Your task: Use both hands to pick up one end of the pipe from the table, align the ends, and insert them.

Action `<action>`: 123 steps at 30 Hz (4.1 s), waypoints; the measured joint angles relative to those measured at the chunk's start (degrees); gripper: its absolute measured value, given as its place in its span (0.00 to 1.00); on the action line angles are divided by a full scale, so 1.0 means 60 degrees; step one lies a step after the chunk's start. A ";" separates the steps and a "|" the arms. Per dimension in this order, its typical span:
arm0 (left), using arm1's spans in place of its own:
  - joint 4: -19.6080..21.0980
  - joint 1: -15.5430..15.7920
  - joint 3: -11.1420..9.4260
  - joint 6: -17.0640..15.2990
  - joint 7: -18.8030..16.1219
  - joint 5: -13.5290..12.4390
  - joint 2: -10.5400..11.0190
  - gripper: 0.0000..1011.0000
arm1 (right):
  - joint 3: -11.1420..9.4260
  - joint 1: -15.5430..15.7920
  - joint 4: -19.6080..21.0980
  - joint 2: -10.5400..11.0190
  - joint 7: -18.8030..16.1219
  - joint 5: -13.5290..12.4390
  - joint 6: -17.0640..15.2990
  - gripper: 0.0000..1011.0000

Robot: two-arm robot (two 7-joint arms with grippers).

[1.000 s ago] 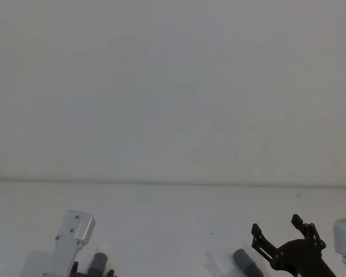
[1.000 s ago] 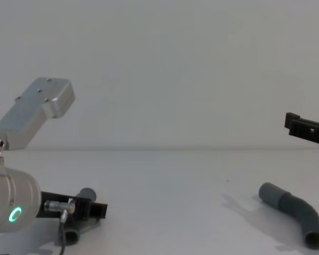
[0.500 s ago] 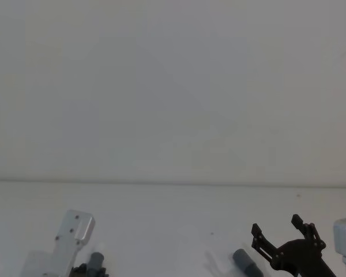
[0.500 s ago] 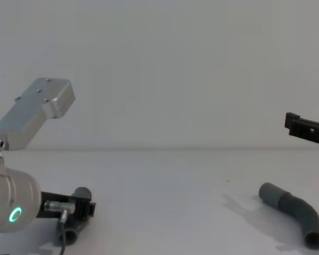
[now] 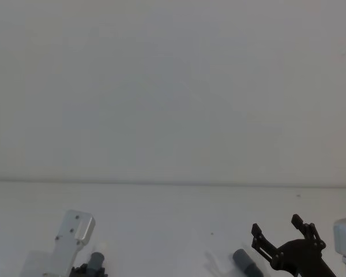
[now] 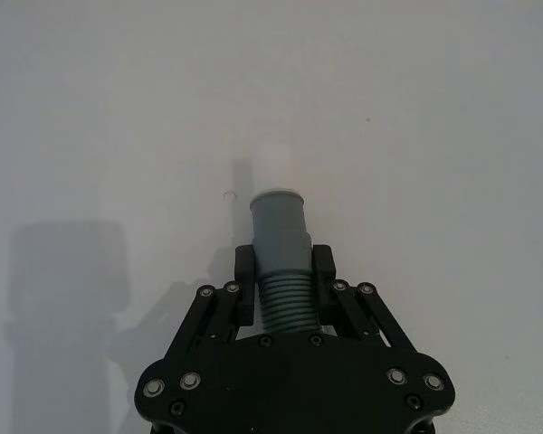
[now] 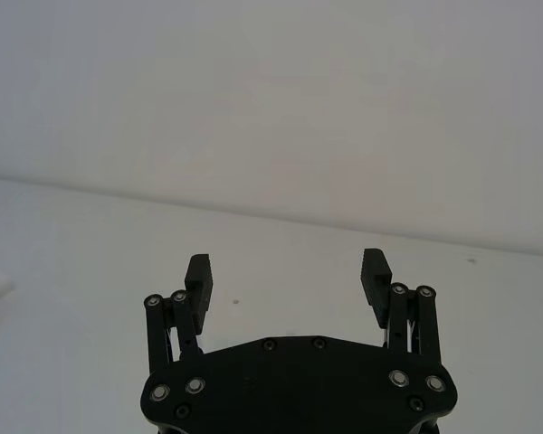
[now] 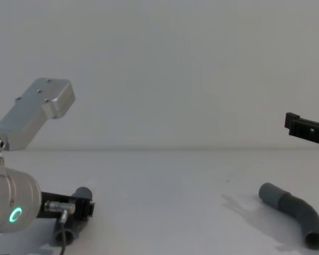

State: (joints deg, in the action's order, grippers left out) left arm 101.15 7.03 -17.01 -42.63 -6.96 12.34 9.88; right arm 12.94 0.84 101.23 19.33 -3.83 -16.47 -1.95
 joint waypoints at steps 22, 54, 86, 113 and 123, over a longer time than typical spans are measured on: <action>0.0002 -0.0001 -0.0001 -0.0003 -0.0001 0.0001 0.0001 0.33 | -0.0170 -0.0076 0.0312 0.0559 -0.0854 -0.0469 -0.0992 0.99; 0.0002 -0.0001 -0.0001 -0.0003 -0.0001 0.0001 0.0000 0.33 | -0.0040 -0.0663 0.0832 0.1322 -0.1254 -0.0812 -0.4309 0.99; 0.0001 -0.0001 0.0000 -0.0002 -0.0001 0.0001 0.0001 0.33 | 0.0314 -0.0984 0.0414 0.1002 -0.0915 -0.0329 -0.5635 0.99; 0.0001 -0.0001 -0.0001 -0.0002 -0.0001 0.0001 0.0000 0.33 | 0.0472 -0.1181 0.0104 0.0572 -0.0762 -0.0026 -0.6206 0.99; 0.0001 -0.0001 -0.0001 -0.0002 -0.0001 0.0001 0.0001 0.33 | 0.0494 -0.1272 -0.0082 0.0383 -0.0590 0.0141 -0.6306 0.99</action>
State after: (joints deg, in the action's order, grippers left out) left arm 101.16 7.02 -17.01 -42.64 -6.96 12.35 9.88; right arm 15.90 -6.80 100.74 21.63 -7.36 -15.62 -39.78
